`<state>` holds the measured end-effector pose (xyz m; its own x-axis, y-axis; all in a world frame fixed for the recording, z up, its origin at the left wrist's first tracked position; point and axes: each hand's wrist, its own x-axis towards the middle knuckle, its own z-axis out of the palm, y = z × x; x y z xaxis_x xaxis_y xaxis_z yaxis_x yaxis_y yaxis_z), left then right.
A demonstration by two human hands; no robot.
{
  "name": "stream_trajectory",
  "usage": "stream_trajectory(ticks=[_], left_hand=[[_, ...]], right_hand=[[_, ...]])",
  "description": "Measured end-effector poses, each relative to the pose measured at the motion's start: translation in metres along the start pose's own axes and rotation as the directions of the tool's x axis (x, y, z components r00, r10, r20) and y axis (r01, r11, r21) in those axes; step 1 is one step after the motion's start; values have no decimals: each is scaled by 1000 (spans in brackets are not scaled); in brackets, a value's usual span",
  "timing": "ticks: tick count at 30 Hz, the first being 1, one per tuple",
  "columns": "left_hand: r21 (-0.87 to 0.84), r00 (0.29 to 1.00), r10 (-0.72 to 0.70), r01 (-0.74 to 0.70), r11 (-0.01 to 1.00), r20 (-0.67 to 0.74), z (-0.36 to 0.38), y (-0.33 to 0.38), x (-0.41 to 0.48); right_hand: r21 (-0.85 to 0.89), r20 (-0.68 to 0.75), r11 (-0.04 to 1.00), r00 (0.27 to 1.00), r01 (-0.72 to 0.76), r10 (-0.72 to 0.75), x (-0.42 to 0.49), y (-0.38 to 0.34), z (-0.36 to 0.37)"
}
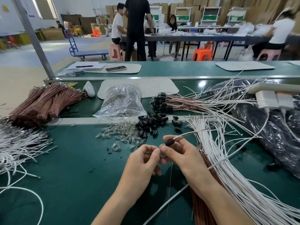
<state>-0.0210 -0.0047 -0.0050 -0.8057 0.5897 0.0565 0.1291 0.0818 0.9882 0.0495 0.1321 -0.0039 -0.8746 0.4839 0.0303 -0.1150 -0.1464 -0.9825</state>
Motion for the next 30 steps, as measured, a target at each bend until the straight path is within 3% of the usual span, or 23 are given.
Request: stream_trajectory(ticks=[4, 6, 8, 10, 13, 16, 23, 30], left_hand=[[48, 999, 30, -28, 998, -42, 1, -2, -2], [246, 982, 122, -84, 966, -144, -5, -8, -1], [550, 928, 269, -89, 830, -256, -16, -13, 4], [706, 896, 321, -10, 708, -308, -25, -15, 10], [778, 920, 216, 133, 613, -327, -27, -19, 17], [813, 930, 173, 180, 554, -324, -25, -21, 20], [867, 935, 274, 63, 494, -225, -24, -23, 18], [873, 942, 249, 81, 480, -224, -25, -23, 21]], right_hand=[[13, -20, 1000, 1000, 7, -7, 1, 1, 1], [50, -48, 999, 999, 17, -15, 1, 1, 1], [108, -84, 994, 996, 15, -5, 2, 1, 0], [149, -103, 989, 995, -1, 17, 3, 0, -2], [176, -100, 984, 994, -14, 32, 3, 0, -2], [187, -83, 982, 996, -23, 39, 2, -1, -2], [217, -75, 976, 996, -35, 52, 1, -2, -1], [236, -61, 971, 997, -36, 52, 2, -4, -2]])
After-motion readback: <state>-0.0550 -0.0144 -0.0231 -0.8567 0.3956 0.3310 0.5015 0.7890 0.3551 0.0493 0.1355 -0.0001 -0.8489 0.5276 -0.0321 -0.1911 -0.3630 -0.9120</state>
